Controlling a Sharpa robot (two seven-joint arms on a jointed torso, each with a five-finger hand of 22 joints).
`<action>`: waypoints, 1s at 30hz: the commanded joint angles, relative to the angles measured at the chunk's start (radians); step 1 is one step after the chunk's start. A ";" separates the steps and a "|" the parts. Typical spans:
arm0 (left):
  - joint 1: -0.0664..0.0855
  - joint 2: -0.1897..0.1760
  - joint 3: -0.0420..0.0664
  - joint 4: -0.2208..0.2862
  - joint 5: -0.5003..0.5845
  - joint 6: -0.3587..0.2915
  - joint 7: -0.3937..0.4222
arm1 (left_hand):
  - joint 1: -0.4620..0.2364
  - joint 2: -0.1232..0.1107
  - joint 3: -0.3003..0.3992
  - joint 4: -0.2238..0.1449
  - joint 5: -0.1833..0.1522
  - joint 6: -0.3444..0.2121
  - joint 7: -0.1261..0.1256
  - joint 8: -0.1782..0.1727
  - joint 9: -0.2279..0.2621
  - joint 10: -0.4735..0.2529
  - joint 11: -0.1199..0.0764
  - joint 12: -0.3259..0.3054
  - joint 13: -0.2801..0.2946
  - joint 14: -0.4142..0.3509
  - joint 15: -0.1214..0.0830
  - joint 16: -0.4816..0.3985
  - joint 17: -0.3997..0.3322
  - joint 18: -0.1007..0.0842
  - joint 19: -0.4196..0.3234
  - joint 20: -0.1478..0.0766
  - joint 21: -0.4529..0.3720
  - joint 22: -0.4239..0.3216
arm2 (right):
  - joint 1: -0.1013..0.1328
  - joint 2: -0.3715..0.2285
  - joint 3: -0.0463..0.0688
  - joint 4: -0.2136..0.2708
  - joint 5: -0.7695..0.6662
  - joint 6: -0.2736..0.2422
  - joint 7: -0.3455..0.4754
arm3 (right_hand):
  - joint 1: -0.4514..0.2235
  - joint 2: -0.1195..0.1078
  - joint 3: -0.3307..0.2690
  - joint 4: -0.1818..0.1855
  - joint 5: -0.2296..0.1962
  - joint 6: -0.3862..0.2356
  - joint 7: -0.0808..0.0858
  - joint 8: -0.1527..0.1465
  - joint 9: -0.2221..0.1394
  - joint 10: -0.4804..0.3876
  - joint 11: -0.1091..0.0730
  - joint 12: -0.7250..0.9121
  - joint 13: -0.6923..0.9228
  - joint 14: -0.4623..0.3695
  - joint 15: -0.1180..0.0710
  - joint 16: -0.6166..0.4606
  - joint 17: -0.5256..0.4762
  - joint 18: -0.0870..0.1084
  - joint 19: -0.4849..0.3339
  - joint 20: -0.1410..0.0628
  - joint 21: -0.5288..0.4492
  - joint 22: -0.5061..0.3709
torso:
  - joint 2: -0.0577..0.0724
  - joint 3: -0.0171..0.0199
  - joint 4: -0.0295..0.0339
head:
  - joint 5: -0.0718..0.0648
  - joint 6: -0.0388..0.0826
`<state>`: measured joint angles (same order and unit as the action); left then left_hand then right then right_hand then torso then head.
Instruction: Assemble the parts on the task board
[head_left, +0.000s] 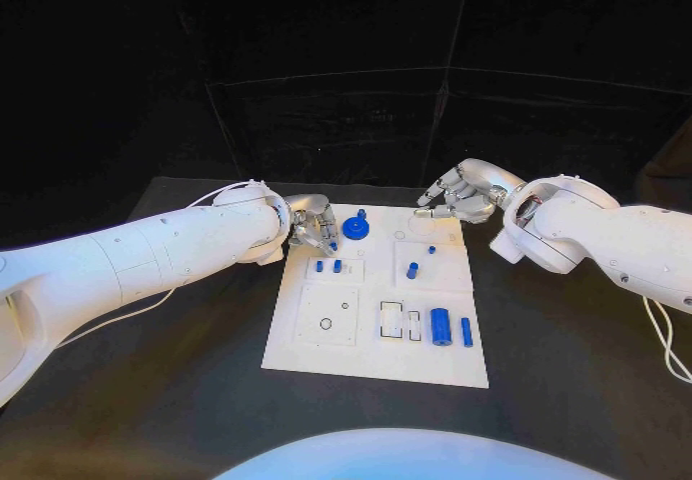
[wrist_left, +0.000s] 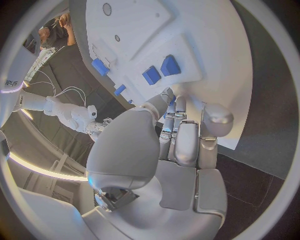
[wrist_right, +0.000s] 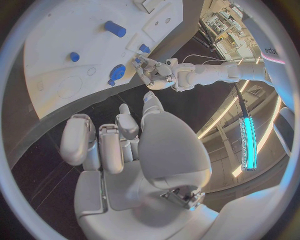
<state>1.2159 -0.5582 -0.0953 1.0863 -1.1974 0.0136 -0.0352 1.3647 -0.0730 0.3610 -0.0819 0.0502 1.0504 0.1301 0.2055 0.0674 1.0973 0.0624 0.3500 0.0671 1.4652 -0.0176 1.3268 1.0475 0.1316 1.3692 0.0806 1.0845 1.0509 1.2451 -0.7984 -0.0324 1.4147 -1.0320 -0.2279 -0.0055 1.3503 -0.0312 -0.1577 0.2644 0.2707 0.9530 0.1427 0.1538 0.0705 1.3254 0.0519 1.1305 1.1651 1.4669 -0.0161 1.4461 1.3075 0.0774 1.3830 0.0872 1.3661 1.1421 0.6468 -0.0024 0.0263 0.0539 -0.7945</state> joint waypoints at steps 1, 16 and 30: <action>0.000 0.001 0.000 -0.002 0.003 0.026 -0.015 | -0.004 -0.010 0.005 -0.002 -0.002 0.001 0.006 -0.007 -0.001 -0.003 0.006 -0.008 -0.002 0.016 0.000 0.003 -0.001 -0.013 0.003 0.002 0.002 0.001 | 0.002 0.001 0.000 0.000 0.002 0.002 0.008 | 0.004 0.007 -0.003 -0.003 0.007 -0.003 -0.003 0.006 0.000 -0.003 0.001 0.001 -0.001 0.060 -0.007 -0.004 0.054 0.006 -0.001 -0.004 -0.003 0.000 | 0.000 -0.0003 0.0000 | 0.000 0.000; 0.000 0.000 0.000 -0.005 0.003 0.020 -0.017 | -0.015 -0.018 0.014 -0.011 -0.002 -0.038 0.015 -0.048 -0.006 -0.005 0.014 -0.036 -0.002 0.014 0.007 0.003 -0.009 -0.014 0.002 0.008 0.002 0.005 | 0.002 0.000 0.000 -0.001 0.002 0.003 0.001 | 0.006 0.009 -0.004 -0.003 0.007 -0.004 -0.003 0.006 0.000 -0.005 0.001 -0.003 -0.005 0.059 -0.007 -0.007 0.050 0.008 -0.003 -0.004 -0.006 -0.005 | 0.000 -0.0001 -0.0003 | -0.001 -0.001; 0.000 -0.040 0.000 -0.006 0.058 -0.114 0.025 | -0.014 -0.023 0.038 -0.030 -0.002 -0.109 0.025 -0.108 -0.005 -0.008 0.019 -0.074 -0.002 0.014 0.013 0.008 -0.012 -0.013 0.003 0.015 0.005 0.012 | 0.001 -0.007 0.000 -0.010 -0.195 0.035 -0.087 | 0.222 0.049 0.066 -0.075 -0.055 0.018 0.010 0.017 -0.002 -0.305 0.019 -0.738 -0.641 -0.007 0.002 -0.249 -0.240 0.038 -0.074 0.000 -0.119 -0.182 | -0.002 0.0000 0.0007 | -0.014 0.009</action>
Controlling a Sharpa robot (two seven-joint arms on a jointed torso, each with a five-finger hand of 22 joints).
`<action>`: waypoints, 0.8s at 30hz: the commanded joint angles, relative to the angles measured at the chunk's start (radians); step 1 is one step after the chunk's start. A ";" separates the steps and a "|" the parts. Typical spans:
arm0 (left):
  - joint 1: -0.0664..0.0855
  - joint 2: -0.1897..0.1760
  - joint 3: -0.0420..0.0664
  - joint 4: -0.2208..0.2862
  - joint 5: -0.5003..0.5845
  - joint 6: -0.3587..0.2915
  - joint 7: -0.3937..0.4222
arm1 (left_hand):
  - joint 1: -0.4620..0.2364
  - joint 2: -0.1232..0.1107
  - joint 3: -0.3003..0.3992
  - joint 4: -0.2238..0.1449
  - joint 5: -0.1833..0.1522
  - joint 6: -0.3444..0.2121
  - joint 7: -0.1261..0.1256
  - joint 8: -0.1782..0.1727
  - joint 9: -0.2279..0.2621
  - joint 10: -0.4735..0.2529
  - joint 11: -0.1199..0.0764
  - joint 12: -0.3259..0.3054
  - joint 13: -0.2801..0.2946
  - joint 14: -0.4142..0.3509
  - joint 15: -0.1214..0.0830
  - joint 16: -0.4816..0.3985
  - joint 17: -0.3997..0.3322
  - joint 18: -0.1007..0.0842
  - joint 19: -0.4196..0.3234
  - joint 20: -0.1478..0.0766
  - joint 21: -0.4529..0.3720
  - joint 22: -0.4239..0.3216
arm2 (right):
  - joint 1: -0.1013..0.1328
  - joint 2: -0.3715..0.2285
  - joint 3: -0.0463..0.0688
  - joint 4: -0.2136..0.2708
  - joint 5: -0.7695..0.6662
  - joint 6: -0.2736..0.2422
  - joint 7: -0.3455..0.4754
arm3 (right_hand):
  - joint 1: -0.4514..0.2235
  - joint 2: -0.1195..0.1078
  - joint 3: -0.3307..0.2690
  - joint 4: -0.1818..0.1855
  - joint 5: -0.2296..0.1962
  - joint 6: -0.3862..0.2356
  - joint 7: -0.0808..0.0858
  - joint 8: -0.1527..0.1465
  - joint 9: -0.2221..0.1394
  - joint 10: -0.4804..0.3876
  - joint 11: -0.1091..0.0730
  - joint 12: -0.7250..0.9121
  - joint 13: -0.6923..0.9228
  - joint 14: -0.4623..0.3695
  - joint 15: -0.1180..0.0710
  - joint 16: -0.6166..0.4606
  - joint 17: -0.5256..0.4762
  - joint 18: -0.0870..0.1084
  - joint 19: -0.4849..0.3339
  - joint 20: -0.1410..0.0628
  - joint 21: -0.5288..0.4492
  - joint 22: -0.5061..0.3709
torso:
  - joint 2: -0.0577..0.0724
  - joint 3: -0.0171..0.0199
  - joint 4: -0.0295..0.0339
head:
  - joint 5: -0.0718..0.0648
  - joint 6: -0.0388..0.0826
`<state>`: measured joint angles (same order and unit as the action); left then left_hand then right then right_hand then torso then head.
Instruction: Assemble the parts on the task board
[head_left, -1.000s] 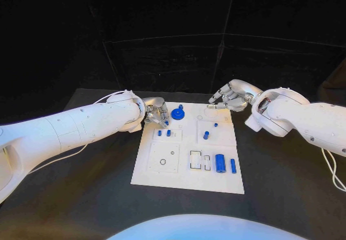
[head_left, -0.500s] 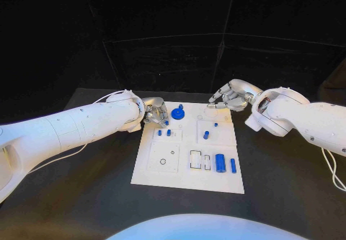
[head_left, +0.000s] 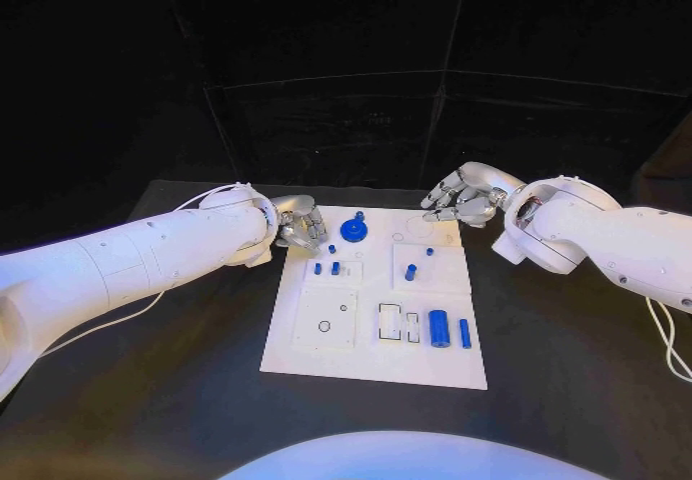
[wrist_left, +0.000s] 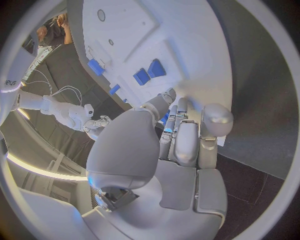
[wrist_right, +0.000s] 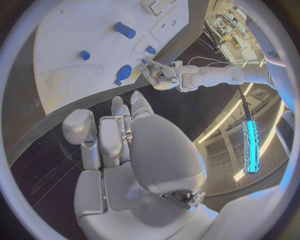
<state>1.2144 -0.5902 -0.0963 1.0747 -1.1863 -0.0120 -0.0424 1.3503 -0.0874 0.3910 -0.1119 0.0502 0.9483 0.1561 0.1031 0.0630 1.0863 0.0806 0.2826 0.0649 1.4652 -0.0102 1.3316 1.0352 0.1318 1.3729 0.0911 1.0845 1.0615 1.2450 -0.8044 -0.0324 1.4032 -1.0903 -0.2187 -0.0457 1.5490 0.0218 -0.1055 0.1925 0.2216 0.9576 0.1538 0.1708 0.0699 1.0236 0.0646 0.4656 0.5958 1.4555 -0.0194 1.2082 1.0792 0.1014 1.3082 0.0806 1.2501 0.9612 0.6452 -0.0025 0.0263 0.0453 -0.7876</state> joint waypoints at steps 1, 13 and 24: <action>0.001 -0.014 0.001 0.008 0.062 -0.107 0.041 | 0.000 -0.008 0.008 0.000 -0.002 -0.007 -0.001 -0.006 0.000 0.003 0.000 -0.007 0.000 0.014 0.005 0.003 0.000 -0.013 -0.001 0.005 0.005 0.001 | -0.001 -0.002 0.000 0.002 -0.172 0.028 -0.052 | 0.035 -0.011 0.023 -0.005 -0.009 0.024 -0.002 -0.005 -0.003 0.013 0.008 -0.124 -0.133 0.010 0.006 -0.014 -0.012 0.014 0.006 0.009 -0.003 0.000 | 0.000 -0.0003 0.0007 | -0.008 0.003; 0.002 -0.105 0.000 0.096 0.786 -0.353 0.397 | -0.060 0.018 0.019 0.038 -0.002 0.088 0.009 0.026 0.008 0.032 0.008 -0.012 0.004 -0.071 0.013 -0.125 -0.228 0.042 -0.147 0.013 -0.273 -0.259 | -0.055 -0.011 0.000 0.043 -0.534 0.030 -0.103 | 0.064 -0.048 0.072 -0.004 -0.027 0.071 -0.012 -0.045 -0.004 0.091 0.007 -0.254 -0.339 0.025 0.006 -0.019 -0.010 0.009 0.026 0.009 0.001 0.014 | 0.000 -0.0022 0.0003 | -0.065 0.011; 0.000 -0.163 0.000 0.205 1.145 -0.276 0.569 | -0.048 0.046 0.027 0.038 -0.001 0.096 0.010 0.027 0.005 0.038 0.008 -0.002 0.009 -0.135 0.015 -0.210 -0.363 0.051 -0.196 0.016 -0.354 -0.320 | -0.090 0.003 0.000 0.039 -0.635 0.036 -0.122 | 0.064 -0.076 0.126 0.005 -0.088 0.067 0.008 -0.074 -0.005 0.074 0.027 -0.309 -0.426 0.027 0.020 -0.015 -0.004 0.012 0.024 0.022 -0.007 0.000 | 0.002 -0.0006 0.0018 | -0.071 0.015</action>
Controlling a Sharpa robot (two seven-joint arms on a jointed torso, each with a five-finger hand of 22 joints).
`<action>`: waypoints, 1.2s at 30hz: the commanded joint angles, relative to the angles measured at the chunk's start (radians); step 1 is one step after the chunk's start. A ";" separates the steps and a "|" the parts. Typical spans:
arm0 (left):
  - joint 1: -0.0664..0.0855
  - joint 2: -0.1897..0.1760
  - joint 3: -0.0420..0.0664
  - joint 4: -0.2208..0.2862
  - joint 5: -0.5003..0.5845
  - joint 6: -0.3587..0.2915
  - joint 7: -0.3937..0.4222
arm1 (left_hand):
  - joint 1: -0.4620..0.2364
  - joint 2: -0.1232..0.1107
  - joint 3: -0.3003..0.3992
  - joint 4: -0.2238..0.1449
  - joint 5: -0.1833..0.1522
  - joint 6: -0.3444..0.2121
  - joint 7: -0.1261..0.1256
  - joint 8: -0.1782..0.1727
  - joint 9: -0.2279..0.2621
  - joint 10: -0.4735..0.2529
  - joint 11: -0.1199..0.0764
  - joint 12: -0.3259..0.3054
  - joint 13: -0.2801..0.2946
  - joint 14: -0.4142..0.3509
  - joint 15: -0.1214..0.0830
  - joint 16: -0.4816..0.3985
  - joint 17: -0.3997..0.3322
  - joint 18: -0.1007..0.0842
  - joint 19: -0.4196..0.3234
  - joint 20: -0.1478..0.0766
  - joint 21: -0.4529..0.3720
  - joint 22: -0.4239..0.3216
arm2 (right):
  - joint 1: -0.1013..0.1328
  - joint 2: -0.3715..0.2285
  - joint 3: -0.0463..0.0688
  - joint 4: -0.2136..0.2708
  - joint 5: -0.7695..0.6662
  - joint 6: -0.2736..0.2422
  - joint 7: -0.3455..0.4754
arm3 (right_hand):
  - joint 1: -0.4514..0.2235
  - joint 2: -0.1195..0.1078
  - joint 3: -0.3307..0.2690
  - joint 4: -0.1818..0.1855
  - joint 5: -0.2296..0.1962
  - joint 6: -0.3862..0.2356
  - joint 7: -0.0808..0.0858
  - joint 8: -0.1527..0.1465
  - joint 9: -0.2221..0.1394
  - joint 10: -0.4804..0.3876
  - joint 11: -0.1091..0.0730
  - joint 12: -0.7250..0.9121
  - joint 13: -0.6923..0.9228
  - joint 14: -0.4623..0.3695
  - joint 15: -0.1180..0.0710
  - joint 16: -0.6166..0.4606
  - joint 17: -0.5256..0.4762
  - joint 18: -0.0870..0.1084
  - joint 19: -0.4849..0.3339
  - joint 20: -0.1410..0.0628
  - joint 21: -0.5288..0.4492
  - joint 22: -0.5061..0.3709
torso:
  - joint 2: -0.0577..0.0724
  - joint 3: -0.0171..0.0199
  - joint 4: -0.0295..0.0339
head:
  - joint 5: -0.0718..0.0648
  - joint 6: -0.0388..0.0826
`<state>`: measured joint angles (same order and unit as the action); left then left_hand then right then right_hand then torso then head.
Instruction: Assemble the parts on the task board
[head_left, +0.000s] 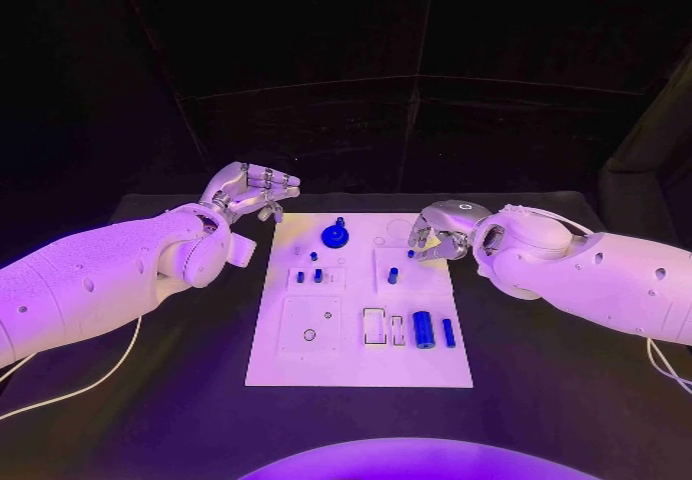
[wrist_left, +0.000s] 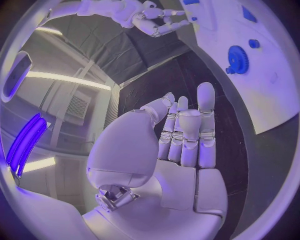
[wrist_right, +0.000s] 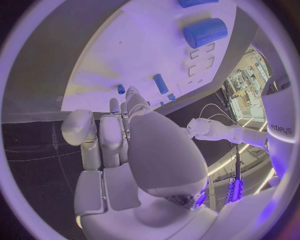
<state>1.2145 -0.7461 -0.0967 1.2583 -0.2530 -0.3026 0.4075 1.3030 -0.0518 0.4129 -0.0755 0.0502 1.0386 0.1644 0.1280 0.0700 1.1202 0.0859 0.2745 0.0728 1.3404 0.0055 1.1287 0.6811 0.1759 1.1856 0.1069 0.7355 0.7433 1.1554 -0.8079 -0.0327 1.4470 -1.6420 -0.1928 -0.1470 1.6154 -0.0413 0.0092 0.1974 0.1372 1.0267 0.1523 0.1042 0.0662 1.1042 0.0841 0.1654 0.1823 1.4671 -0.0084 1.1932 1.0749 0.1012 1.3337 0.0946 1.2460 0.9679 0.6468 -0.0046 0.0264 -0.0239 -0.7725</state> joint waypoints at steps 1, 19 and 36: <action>-0.001 -0.009 0.000 0.024 0.215 0.016 0.120 | -0.002 0.011 0.005 0.002 -0.001 0.005 0.002 0.002 -0.002 0.003 0.003 0.007 0.001 -0.013 -0.001 -0.010 -0.015 0.007 -0.010 0.000 -0.007 -0.003 | -0.001 0.008 0.001 -0.007 -0.084 0.010 -0.022 | -0.002 -0.015 0.018 0.000 -0.004 -0.004 0.011 -0.010 -0.001 -0.010 0.009 -0.013 -0.020 0.015 0.011 0.000 0.000 0.013 -0.003 0.010 -0.005 -0.010 | 0.001 0.0010 0.0022 | -0.002 -0.001; -0.005 -0.028 0.000 0.066 0.247 0.037 0.112 | 0.004 0.013 -0.002 -0.006 -0.001 -0.004 0.007 0.001 -0.003 -0.009 0.007 0.019 0.005 -0.047 0.002 -0.049 -0.079 0.007 -0.021 0.003 -0.030 -0.017 | -0.012 0.052 0.001 -0.048 -0.096 0.013 -0.022 | 0.003 -0.039 0.214 -0.005 -0.025 0.000 0.017 -0.034 0.000 -0.009 0.017 -0.035 -0.115 0.010 0.017 -0.011 -0.011 0.017 -0.011 0.016 -0.020 -0.035 | 0.001 0.0027 0.0004 | -0.004 -0.004; -0.005 -0.028 0.000 0.065 0.247 0.050 0.061 | 0.050 0.029 0.020 -0.047 0.001 -0.023 0.015 0.008 -0.001 -0.039 0.014 0.039 0.009 -0.076 0.005 -0.077 -0.127 0.007 -0.030 0.004 -0.047 -0.027 | -0.020 0.078 0.001 -0.072 -0.086 0.100 -0.016 | -0.090 -0.112 0.472 -0.054 -0.043 0.030 0.013 -0.038 0.001 0.024 0.014 -0.043 -0.120 0.012 0.015 -0.016 -0.016 0.018 -0.013 0.014 -0.020 -0.038 | 0.001 0.0014 0.0002 | -0.004 -0.010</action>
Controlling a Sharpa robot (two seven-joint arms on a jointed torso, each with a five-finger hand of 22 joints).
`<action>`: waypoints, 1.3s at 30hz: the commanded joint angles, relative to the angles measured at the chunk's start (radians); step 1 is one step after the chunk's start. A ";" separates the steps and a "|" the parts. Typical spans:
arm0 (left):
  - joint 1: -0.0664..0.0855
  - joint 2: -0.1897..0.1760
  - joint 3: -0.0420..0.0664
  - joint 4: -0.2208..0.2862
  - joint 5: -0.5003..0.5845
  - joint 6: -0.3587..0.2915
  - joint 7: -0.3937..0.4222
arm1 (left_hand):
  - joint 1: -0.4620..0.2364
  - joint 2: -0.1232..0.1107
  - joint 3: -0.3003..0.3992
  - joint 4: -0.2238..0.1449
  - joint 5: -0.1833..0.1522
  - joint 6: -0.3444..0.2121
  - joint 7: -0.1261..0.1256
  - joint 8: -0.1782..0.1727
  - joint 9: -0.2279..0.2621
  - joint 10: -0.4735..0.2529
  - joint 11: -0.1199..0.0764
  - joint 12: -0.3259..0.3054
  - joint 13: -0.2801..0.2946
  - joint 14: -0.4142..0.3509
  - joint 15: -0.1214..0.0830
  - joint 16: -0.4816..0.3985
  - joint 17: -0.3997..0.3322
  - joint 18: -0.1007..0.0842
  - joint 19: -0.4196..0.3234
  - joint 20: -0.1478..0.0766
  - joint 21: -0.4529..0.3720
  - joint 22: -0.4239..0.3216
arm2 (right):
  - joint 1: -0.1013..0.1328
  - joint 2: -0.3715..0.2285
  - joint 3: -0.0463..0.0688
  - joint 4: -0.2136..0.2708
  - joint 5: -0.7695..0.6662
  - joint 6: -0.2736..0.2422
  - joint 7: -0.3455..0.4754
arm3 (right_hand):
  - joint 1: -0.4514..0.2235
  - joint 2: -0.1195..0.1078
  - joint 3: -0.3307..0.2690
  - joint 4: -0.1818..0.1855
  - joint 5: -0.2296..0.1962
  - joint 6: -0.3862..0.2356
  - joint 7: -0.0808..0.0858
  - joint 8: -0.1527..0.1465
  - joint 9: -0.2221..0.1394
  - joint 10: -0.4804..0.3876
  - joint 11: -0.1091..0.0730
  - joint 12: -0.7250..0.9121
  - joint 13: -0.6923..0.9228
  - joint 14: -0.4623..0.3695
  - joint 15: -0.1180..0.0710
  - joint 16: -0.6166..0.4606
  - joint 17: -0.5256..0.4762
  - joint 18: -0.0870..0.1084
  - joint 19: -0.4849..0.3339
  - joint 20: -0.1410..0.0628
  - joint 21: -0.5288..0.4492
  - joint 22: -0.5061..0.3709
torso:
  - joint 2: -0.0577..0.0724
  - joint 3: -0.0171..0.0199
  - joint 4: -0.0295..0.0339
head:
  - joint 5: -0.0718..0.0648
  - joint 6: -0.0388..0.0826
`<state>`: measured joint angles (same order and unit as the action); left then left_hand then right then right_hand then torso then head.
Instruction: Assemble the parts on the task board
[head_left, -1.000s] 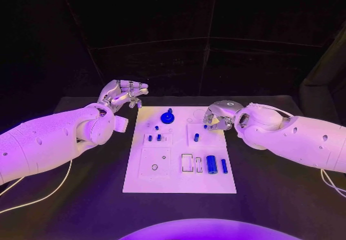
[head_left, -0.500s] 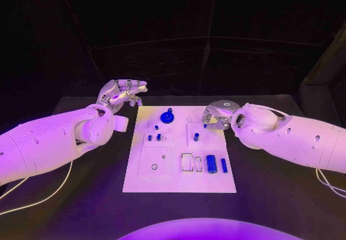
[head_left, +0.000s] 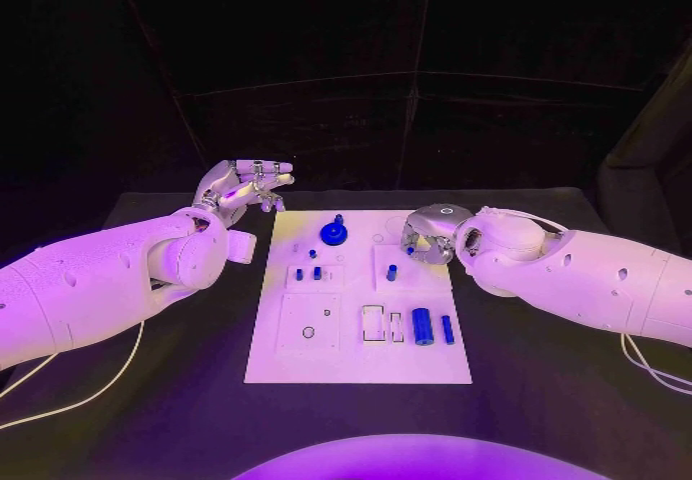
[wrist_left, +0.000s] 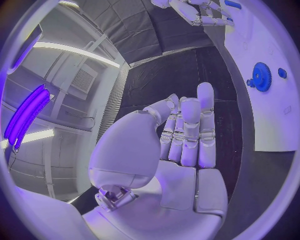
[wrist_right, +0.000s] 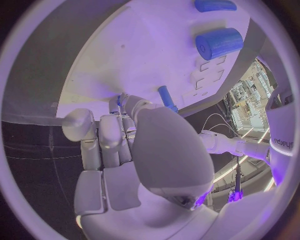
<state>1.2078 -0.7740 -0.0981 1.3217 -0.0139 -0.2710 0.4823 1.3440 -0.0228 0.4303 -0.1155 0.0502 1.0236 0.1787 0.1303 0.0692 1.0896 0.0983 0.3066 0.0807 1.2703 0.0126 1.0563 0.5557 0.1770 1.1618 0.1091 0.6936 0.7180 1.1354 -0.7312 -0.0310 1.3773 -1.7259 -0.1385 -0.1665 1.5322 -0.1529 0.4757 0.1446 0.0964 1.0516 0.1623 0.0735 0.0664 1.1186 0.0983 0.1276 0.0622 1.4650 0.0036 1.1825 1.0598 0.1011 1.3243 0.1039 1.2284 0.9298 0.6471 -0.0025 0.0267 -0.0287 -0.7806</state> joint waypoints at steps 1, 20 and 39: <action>0.001 -0.001 0.001 0.001 0.008 0.021 -0.016 | 0.013 0.003 0.008 -0.012 0.001 -0.009 0.002 0.007 0.000 -0.010 0.002 0.010 0.002 -0.007 -0.002 -0.005 -0.001 0.006 -0.007 0.001 -0.004 -0.001 | -0.001 0.003 -0.001 -0.003 -0.002 0.048 0.003 | -0.022 -0.004 0.027 -0.012 -0.003 0.009 0.003 -0.005 0.001 0.014 -0.002 -0.004 0.000 0.014 0.003 -0.005 -0.001 0.018 -0.003 0.005 -0.002 0.001 | 0.000 -0.0007 -0.0002 | 0.001 -0.001; 0.001 -0.001 0.001 0.001 0.008 0.027 -0.019 | 0.002 -0.001 0.005 -0.011 0.001 -0.011 0.003 0.012 0.001 -0.013 0.003 0.019 0.004 -0.006 0.001 -0.002 -0.001 0.005 -0.007 0.003 -0.004 0.000 | -0.008 0.012 -0.001 -0.004 -0.031 -0.056 -0.055 | -0.063 0.027 0.108 -0.081 -0.019 0.088 -0.022 0.021 0.012 0.097 -0.030 0.026 0.006 0.025 -0.021 0.010 0.006 0.005 0.035 -0.013 0.047 0.076 | -0.001 -0.0001 -0.0004 | -0.001 -0.003; 0.001 -0.010 0.001 -0.001 0.008 0.041 -0.017 | -0.024 -0.013 -0.010 -0.008 0.002 -0.021 0.004 0.021 0.001 -0.027 0.005 0.036 0.008 -0.012 0.004 -0.004 -0.013 0.005 -0.010 0.006 -0.008 -0.002 | -0.009 -0.056 0.000 0.085 -0.015 -0.169 -0.079 | -0.086 0.016 0.124 -0.114 -0.012 0.096 -0.024 0.015 0.009 0.105 -0.032 0.019 0.004 0.025 -0.024 -0.001 -0.017 0.000 0.047 -0.019 0.064 0.102 | -0.003 -0.0020 -0.0009 | -0.005 -0.007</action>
<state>1.2077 -0.7828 -0.0981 1.3200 -0.0106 -0.2477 0.4591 1.3326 -0.0342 0.4279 -0.1242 0.0502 1.0110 0.1837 0.1475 0.0693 1.0699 0.1036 0.3388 0.0871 1.2667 0.0164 1.0564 0.5435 0.1766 1.1561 0.1147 0.6894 0.7169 1.1241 -0.7829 -0.0319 1.4525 -1.7484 -0.2479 -0.2330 1.4523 -0.1391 0.6009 0.0351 0.0813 1.1443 0.1373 0.0892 0.0763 1.2170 0.0677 0.1497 0.0641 1.4687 -0.0147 1.1871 1.0434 0.1010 1.3673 0.0857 1.2889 1.0310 0.6454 -0.0030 0.0256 -0.0314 -0.7874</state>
